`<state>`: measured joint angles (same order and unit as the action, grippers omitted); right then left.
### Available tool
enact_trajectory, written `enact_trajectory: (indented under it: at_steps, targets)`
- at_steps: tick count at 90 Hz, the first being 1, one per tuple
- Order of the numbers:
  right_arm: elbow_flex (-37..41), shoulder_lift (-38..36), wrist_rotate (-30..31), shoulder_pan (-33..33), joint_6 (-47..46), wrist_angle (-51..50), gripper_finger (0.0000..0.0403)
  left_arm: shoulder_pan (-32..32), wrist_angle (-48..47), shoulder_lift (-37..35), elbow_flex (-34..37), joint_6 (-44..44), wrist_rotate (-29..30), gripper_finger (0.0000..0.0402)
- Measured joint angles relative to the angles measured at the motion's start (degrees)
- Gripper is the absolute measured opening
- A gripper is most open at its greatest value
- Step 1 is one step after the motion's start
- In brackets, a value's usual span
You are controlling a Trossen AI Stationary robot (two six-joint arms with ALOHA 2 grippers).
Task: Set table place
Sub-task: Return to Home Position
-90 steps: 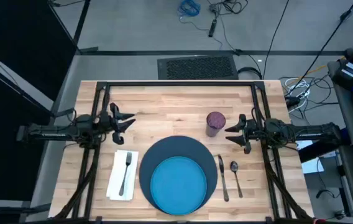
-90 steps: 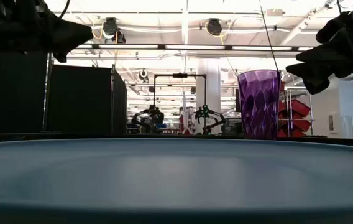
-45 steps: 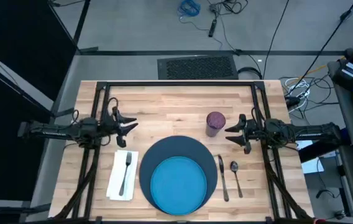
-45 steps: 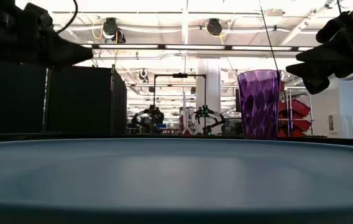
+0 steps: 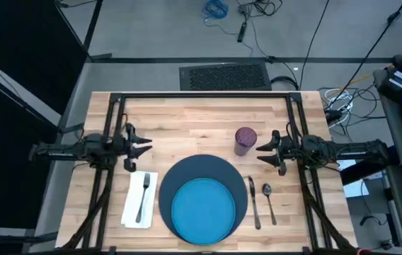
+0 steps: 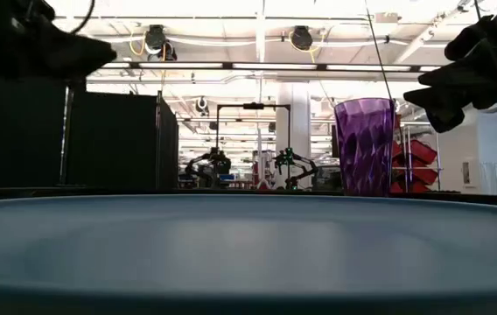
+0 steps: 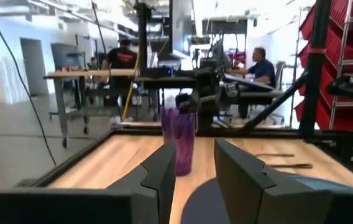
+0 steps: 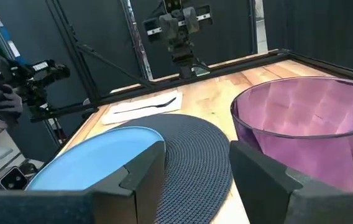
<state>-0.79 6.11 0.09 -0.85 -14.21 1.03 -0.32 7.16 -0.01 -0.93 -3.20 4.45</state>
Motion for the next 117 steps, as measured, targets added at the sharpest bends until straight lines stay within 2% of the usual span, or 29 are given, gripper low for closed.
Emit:
enact_trajectory:
  at_steps: [39,65,117]
  targets:
    - [-0.01,0.37,0.05,0.08,0.96,0.02,0.0169,-0.09,-6.12,0.0,0.47,1.39,-0.21,0.0094]
    - [-0.01,0.5,0.01,0.05,1.35,0.0,0.0169,-0.09,-6.63,0.48,0.48,4.43,-3.57,0.0094]
    - [-0.01,0.54,0.01,0.05,3.62,-0.01,0.0169,-0.09,-6.61,0.99,0.5,3.8,-3.61,0.0094]
